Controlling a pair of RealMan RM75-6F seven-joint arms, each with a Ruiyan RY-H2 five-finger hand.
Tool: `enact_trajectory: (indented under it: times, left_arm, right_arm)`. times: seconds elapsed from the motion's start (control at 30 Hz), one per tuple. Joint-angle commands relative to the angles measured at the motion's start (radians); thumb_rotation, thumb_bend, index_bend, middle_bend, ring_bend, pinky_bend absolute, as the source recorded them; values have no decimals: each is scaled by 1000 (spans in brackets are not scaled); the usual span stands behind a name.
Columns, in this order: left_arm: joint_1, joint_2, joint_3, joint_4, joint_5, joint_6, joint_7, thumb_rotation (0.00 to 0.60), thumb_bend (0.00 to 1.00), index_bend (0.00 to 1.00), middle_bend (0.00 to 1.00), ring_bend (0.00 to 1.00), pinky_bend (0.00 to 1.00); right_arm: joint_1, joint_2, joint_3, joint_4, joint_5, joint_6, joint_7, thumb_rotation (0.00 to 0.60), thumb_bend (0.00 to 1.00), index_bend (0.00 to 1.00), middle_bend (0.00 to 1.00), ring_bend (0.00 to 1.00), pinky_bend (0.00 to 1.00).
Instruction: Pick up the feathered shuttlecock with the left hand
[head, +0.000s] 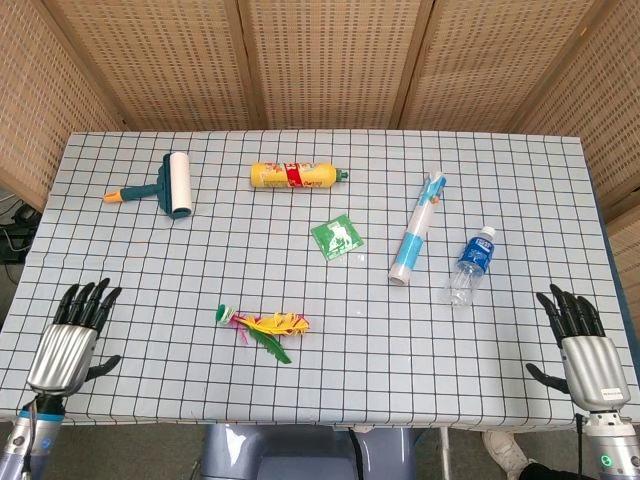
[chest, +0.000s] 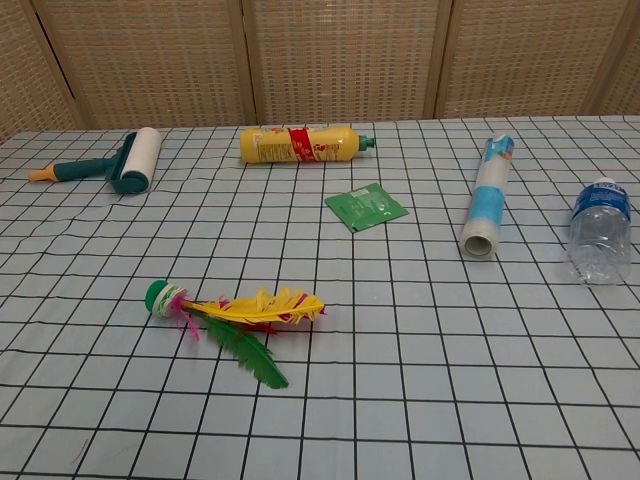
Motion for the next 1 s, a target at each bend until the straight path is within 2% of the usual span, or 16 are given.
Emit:
enact_trajectory:
  times: [0.03,0.23,0.4,0.57,0.7,0.87,1.0]
  left_arm:
    - [-111,8,-64,-88,-14,-146,53,600,93,80,0,0,0]
    - [-232,-31,-173,-182,-185,-314,183,600,138,179,0,0,0]
    - [-335,-127,-237,-199,-357,-400,355,600,149,260,0,0,0]
    - [-398,-211,-269,-195,-488,-406,475,600,167,335,0,0,0]
    - [-456,-290,-288,-177,-596,-395,567,600,173,355,0,0,0]
    - [-517,-395,-296,-148,-703,-347,670,600,174,372,0,0,0]
    - [-573,-517,-300,-89,-777,-275,765,600,178,396,0,0,0]
  right_arm:
    - [-1,3,2,-1,2,3,9,600,74,1,0,0,110]
    - [0,10,6,0,9,0,29,600,73,2,0,0,110]
    - [0,13,4,1,6,0,42,600,74,2,0,0,110]
    - [1,16,4,2,7,-4,52,600,74,1,0,0,110]
    - [1,20,3,1,7,-7,61,600,73,2,0,0,110]
    - [2,23,2,0,5,-9,70,600,73,2,0,0,110]
    - [-1,30,4,-2,5,-1,90,600,73,2,0,0,110]
